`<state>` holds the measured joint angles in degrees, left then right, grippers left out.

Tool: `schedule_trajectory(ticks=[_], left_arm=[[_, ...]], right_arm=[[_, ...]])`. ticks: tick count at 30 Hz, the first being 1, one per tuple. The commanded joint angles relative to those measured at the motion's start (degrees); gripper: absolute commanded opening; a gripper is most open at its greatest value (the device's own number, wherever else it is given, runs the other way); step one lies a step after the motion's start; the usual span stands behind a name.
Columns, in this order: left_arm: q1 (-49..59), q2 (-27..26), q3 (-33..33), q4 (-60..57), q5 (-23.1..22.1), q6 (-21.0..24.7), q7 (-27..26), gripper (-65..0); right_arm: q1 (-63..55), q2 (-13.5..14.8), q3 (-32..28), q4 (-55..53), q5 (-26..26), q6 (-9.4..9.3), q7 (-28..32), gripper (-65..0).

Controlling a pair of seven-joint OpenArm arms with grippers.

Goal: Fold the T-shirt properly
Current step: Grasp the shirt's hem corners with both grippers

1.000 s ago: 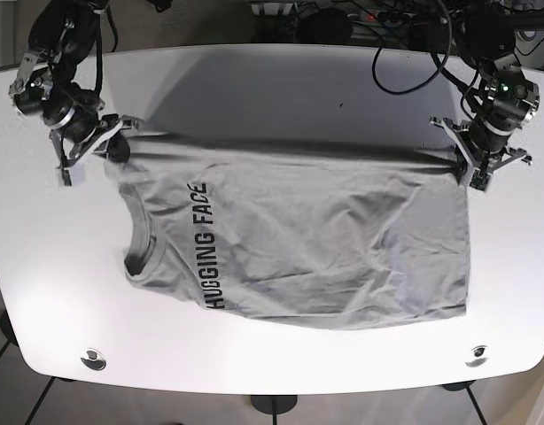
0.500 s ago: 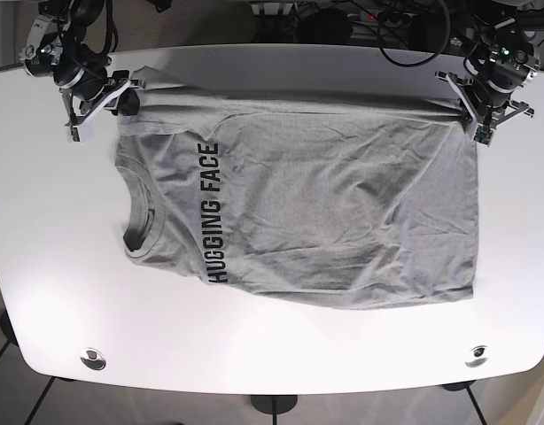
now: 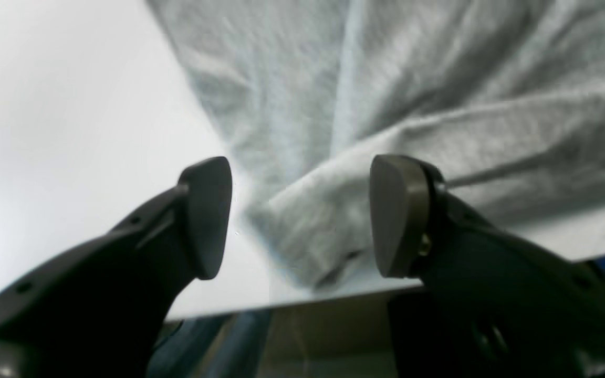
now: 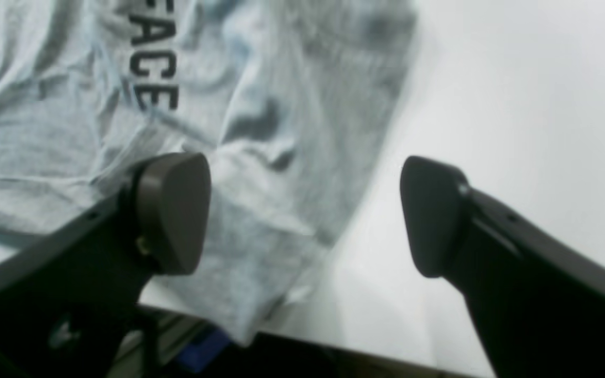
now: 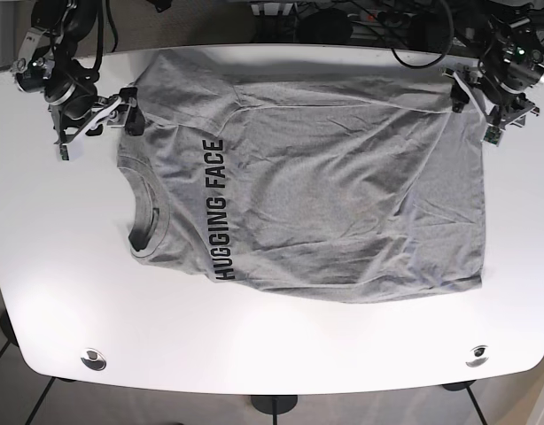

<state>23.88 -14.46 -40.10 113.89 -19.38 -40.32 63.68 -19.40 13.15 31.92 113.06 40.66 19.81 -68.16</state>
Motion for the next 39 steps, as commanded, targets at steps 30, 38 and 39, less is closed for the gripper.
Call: schedule_trajectory(ticks=[30, 38, 39], left_arm=[[-17.9, 2.2, 0.9, -0.3, 12.5, 0.3, 3.9, -26.5], [-22.5, 2.3, -0.1, -5.5, 12.5, 0.3, 2.6, -26.2], [-25.2, 2.2, -1.2, -9.0, 12.5, 6.7, 1.0, -26.0]], right_arm=[[51.2, 2.6, -20.0, -69.6, -7.1, 0.27, 29.1, -40.4], [51.2, 3.1, -20.1, -69.5, -7.1, 0.19, 30.9, -63.1], [51.2, 3.2, -20.1, -69.4, -7.1, 0.19, 31.0, -63.1]])
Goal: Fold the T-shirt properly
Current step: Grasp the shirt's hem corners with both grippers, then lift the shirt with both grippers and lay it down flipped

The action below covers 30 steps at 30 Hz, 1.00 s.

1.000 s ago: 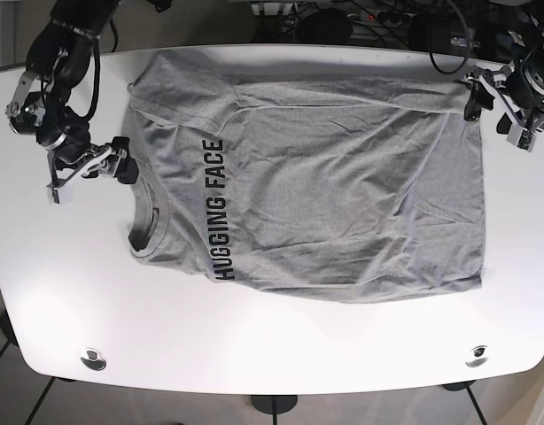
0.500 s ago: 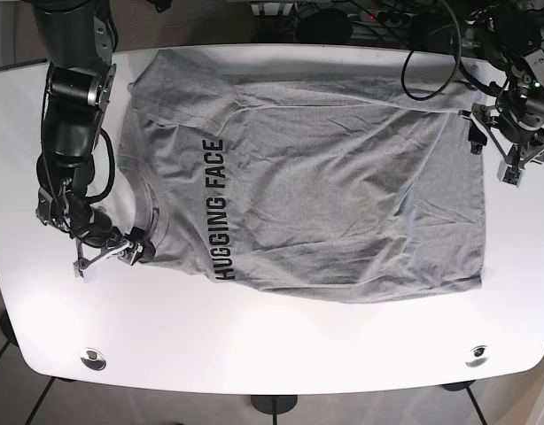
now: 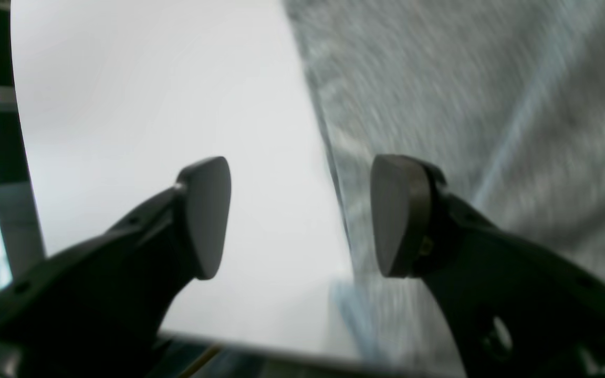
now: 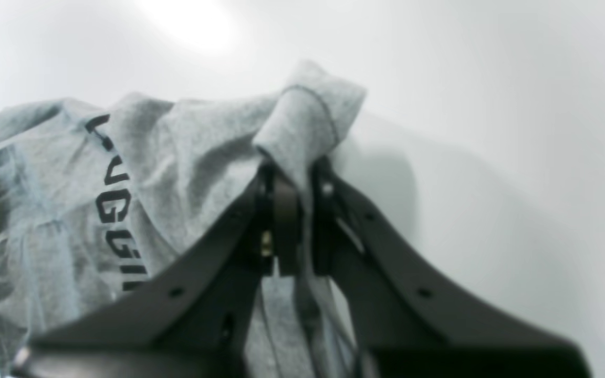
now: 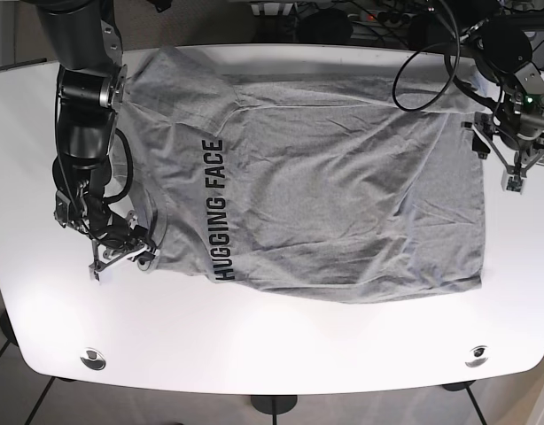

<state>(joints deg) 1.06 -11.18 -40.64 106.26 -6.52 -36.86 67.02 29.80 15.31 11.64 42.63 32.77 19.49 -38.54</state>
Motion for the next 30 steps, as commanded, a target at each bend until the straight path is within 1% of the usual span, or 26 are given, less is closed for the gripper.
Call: schedule_trajectory(ticks=[1, 2, 3, 5, 6, 11, 12, 13, 15, 17, 20, 23, 24, 25, 26, 29, 30], left_arm=[[-3.9, -1.2, -0.8, -4.4, -0.4, 7.2, -3.8, -25.0], [-5.9, -1.8, -0.7, -7.6, -0.4, 9.9, -5.3, -21.5], [-8.0, -2.9, -0.5, -10.7, -0.5, 11.6, -6.2, -16.7], [-12.5, -4.2, -0.9, -17.6, -0.5, 12.3, -7.5, -8.6], [-14.8, -4.6, -0.9, -21.4, -0.5, 12.4, -8.7, -6.8], [-24.0, -10.0, 1.7, -41.5, -0.9, 12.2, -15.5, -6.4], [-26.3, -10.7, 2.4, -46.3, -0.9, 11.1, -15.9, -6.4], [-27.7, -11.2, 2.9, -49.3, -1.0, 9.1, -16.1, -6.4], [-29.9, -11.6, 3.7, -56.1, -1.0, 3.1, -17.8, -6.5], [-31.4, -11.6, 4.3, -60.4, -1.0, 1.2, -18.5, -7.5], [-33.2, -11.4, 4.6, -65.9, -1.0, 0.2, -19.4, -11.9], [-35.8, -11.3, 4.6, -73.1, -1.0, 0.7, -24.2, -12.2], [-36.4, -11.3, 4.6, -74.4, -0.9, 0.7, -25.3, -14.4], [-37.0, -11.3, 4.6, -75.4, -0.9, 0.7, -26.2, -20.4], [-37.1, -11.3, 4.6, -75.8, -0.9, 0.7, -26.9, -29.4], [-37.1, -11.3, 4.6, -75.8, -0.7, 0.7, -29.2, -62.4], [-37.1, -11.3, 4.6, -75.8, -0.6, 0.7, -29.1, -64.4]], right_arm=[[2.0, 1.0, 0.2, 1.0, 0.8, 0.51, 1.4, -63.1], [2.0, 1.0, 0.2, 1.0, 0.8, 0.51, 1.4, -63.1], [2.0, 1.0, 0.2, 1.0, 0.8, 0.51, 1.4, -63.1], [1.9, 1.0, 0.2, 1.1, 0.8, 0.51, 1.3, -63.1], [1.9, 1.0, 0.2, 1.1, 0.8, 0.51, 1.3, -63.1], [0.9, 0.6, 0.3, 1.1, 0.8, 0.51, 1.4, -63.1], [0.8, 0.6, 0.3, 1.1, 0.8, 0.51, 1.4, -62.9], [0.7, 0.6, 0.4, 1.1, 0.9, 0.51, 1.4, -62.9], [0.7, 0.5, 0.5, 1.1, 0.9, 0.51, 1.5, -62.9], [0.7, 0.5, 0.6, 1.1, 1.0, 0.51, 1.5, -62.9], [0.7, 0.6, 0.6, 1.1, 1.0, 0.51, 1.5, -62.9], [0.7, 0.6, 0.7, 1.1, 1.0, 0.51, 1.6, -62.9], [0.7, 0.6, 0.7, 1.1, 1.0, 0.51, 1.6, -62.9], [0.7, 0.6, 0.7, 1.1, 1.0, 0.51, 1.6, -62.9], [0.7, 0.6, 0.7, 1.1, 1.0, 0.51, 1.6, -62.9], [0.0, 0.6, 0.7, 1.1, 1.1, 0.51, 1.6, -62.9], [0.0, 0.6, 0.7, 1.1, 1.1, 0.51, 1.6, -62.9]])
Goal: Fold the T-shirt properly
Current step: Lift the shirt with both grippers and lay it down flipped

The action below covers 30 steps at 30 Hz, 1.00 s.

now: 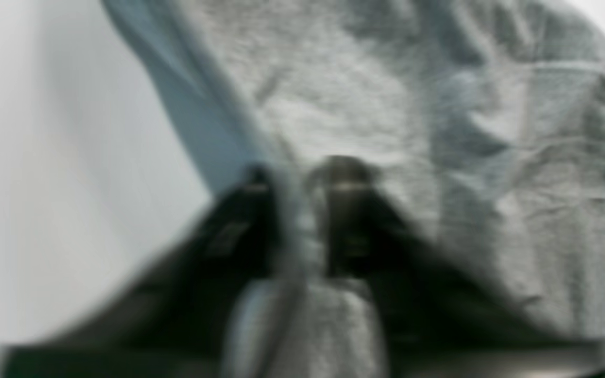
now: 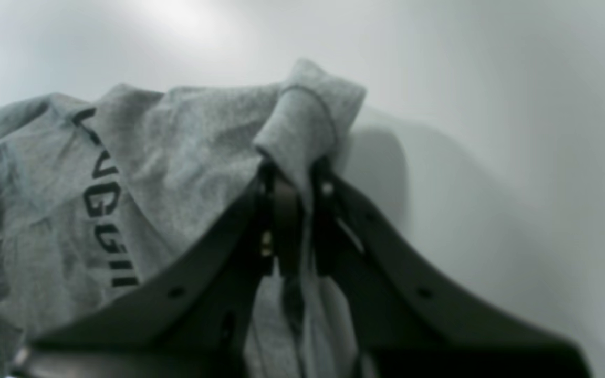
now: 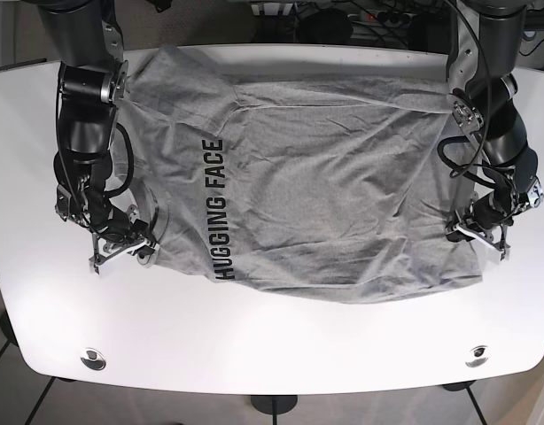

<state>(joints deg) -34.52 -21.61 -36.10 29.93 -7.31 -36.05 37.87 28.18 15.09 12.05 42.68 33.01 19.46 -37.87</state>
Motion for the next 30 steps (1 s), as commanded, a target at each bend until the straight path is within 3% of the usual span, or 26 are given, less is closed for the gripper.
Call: schedule_trajectory(ticks=[1, 3, 6, 9, 13, 15, 23, 28, 30], left_arm=[[-1.5, -0.9, -0.1, 0.6, 0.0, -0.5, 0.2, -64.6], [-1.4, -0.9, -0.1, 0.7, -0.1, -0.7, 0.2, -64.6], [-1.0, -0.9, -0.2, 5.5, -0.1, -3.8, 2.2, -64.6], [2.4, -0.9, 0.1, 14.7, -0.1, -3.9, 4.9, -64.7], [3.2, -0.9, 0.2, 22.7, 0.0, -3.9, 7.8, -64.7], [2.8, -0.7, 0.2, 25.8, 0.0, -3.9, 10.1, -64.7], [-13.1, 2.2, 10.6, 26.1, 0.1, -3.9, 10.9, -64.7], [-27.9, 3.3, 15.4, 26.0, 0.1, -2.6, 10.8, -64.7], [-34.2, 3.4, 17.3, 26.0, 0.1, -2.0, 10.7, -64.7]], right_arm=[[1.5, 0.8, 0.3, 1.1, 0.9, 0.62, 0.9, -63.1], [0.4, 0.8, 0.3, 1.4, 0.9, 0.80, 0.9, -63.1], [-3.9, 0.7, 3.3, 10.6, 0.9, 0.45, 0.3, -63.4], [-7.8, 1.0, 4.3, 20.0, 0.6, -0.61, -2.7, -63.4], [-10.1, 1.3, 4.3, 27.4, 0.8, -0.69, -4.3, -63.4], [-9.5, 3.2, 4.3, 28.9, 0.9, -0.69, -6.0, -63.4], [7.6, 5.2, 3.9, 28.3, 0.6, -0.69, -12.5, -63.4], [25.9, 6.0, 3.5, 19.6, 0.6, -0.34, -14.4, -63.3], [34.2, 7.5, -0.2, 15.1, 0.6, -0.34, -14.2, -63.3]])
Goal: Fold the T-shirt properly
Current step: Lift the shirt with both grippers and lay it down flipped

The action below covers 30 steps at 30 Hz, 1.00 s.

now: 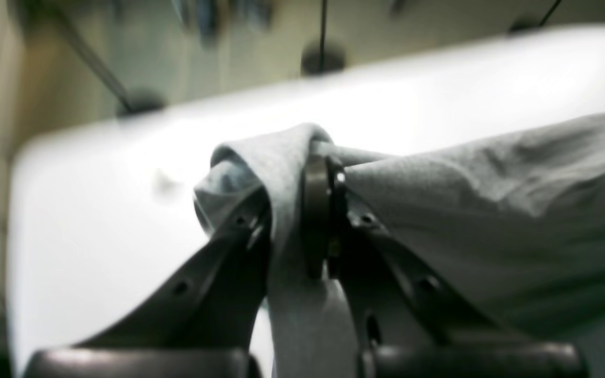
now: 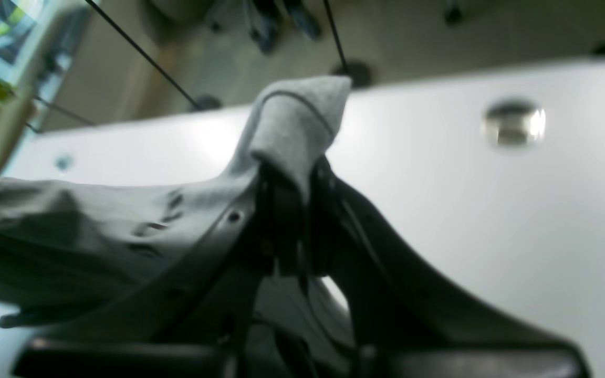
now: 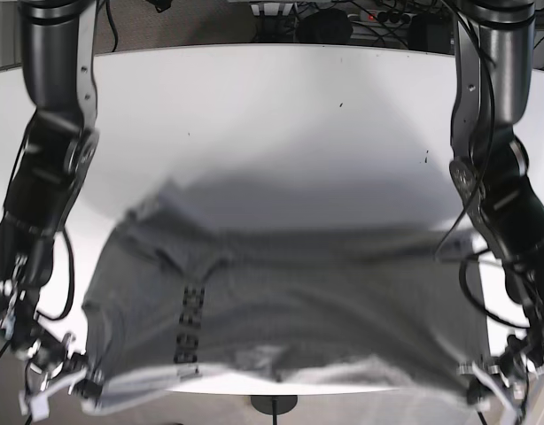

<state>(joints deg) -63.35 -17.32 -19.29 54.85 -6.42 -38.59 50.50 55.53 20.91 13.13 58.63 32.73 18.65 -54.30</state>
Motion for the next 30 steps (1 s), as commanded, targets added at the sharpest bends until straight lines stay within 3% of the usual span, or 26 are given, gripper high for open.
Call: schedule_trajectory(ticks=[1, 4, 8, 9, 11, 15, 18, 21, 24, 26, 30], left_arm=[[-8.2, -0.7, 1.1, 1.1, -0.8, 0.7, -1.8, -64.7], [-11.6, -0.7, 1.5, 1.1, -0.8, 0.7, -1.4, -64.7], [-11.6, -1.1, 1.5, 1.3, -0.9, 0.4, 0.4, -64.7], [-11.6, -1.2, 1.3, 1.1, -0.9, 0.3, 0.4, -64.7], [-7.6, -2.6, 1.3, 1.5, -1.1, 0.2, 0.4, -64.7], [6.3, -2.7, -2.6, 1.7, -1.1, -1.4, -0.9, -64.9], [20.8, -2.4, -6.8, 6.0, -1.1, -1.4, -3.6, -64.9], [31.7, -2.2, -7.0, 10.9, -1.5, -1.4, -4.7, -64.9], [44.2, -2.2, -10.2, 17.5, -8.7, -1.4, -4.2, -65.0], [51.6, -2.5, -10.6, 22.7, -12.4, -1.4, -2.4, -65.0], [60.8, -2.2, -13.2, 32.4, -13.8, -1.4, -2.1, -65.0]], right_arm=[[10.7, 2.3, -3.2, -2.5, 1.2, 0.55, 2.3, -63.3], [19.3, 2.3, -4.0, -4.0, 1.2, 0.55, 2.0, -63.3], [19.3, 2.6, -3.8, -3.1, 1.2, 0.64, -0.7, -63.3], [18.6, 2.8, -3.7, -2.1, 1.2, 1.43, -1.3, -63.3], [10.3, 3.8, 0.2, 2.8, 1.2, 1.87, -1.8, -63.3], [-8.1, 2.5, 6.7, 12.4, 1.3, 2.05, -4.3, -63.3], [-25.0, 0.8, 11.4, 18.3, 1.3, 5.21, -4.4, -63.3], [-35.6, -0.8, 14.4, 22.1, 1.3, 5.48, -4.4, -63.3], [-47.4, -2.6, 16.5, 28.6, 1.5, 6.53, -4.6, -63.3], [-55.4, -2.7, 16.7, 33.1, 5.6, 6.44, -4.6, -63.3], [-64.0, -2.3, 16.7, 39.7, 11.5, 6.09, -4.6, -63.3]])
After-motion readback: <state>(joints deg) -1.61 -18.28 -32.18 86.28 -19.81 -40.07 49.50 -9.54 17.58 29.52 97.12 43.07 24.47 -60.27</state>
